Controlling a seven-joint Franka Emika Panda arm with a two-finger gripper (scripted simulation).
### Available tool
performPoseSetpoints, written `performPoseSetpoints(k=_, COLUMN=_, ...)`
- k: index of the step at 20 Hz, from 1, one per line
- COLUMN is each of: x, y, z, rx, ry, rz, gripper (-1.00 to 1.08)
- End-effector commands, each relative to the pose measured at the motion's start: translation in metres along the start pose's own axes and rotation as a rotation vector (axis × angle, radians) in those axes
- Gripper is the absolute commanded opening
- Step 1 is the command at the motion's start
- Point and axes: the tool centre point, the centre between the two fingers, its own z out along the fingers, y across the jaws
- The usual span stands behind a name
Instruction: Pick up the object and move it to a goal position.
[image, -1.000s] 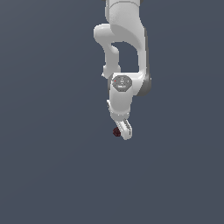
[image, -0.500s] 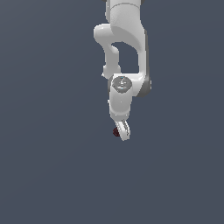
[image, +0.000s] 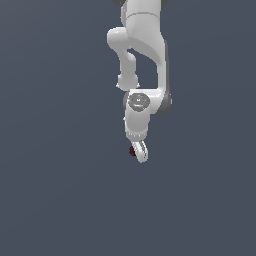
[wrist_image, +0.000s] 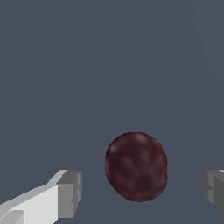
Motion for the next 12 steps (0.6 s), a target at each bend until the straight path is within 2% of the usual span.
performPoseSetpoints(k=1, x=0.000, y=0.001, z=0.014, rx=-0.001, ry=0.000, rz=0.002, gripper=1.00)
performPoseSetpoints(k=8, x=0.000, y=0.000, z=0.029, rx=-0.001, ry=0.000, rz=0.002, gripper=1.00)
performPoseSetpoints(k=9, x=0.000, y=0.000, z=0.029, rx=-0.001, ry=0.000, rz=0.002, gripper=-1.00)
performPoseSetpoints(k=12, x=0.000, y=0.000, z=0.029, rx=-0.001, ry=0.000, rz=0.002, gripper=-1.00)
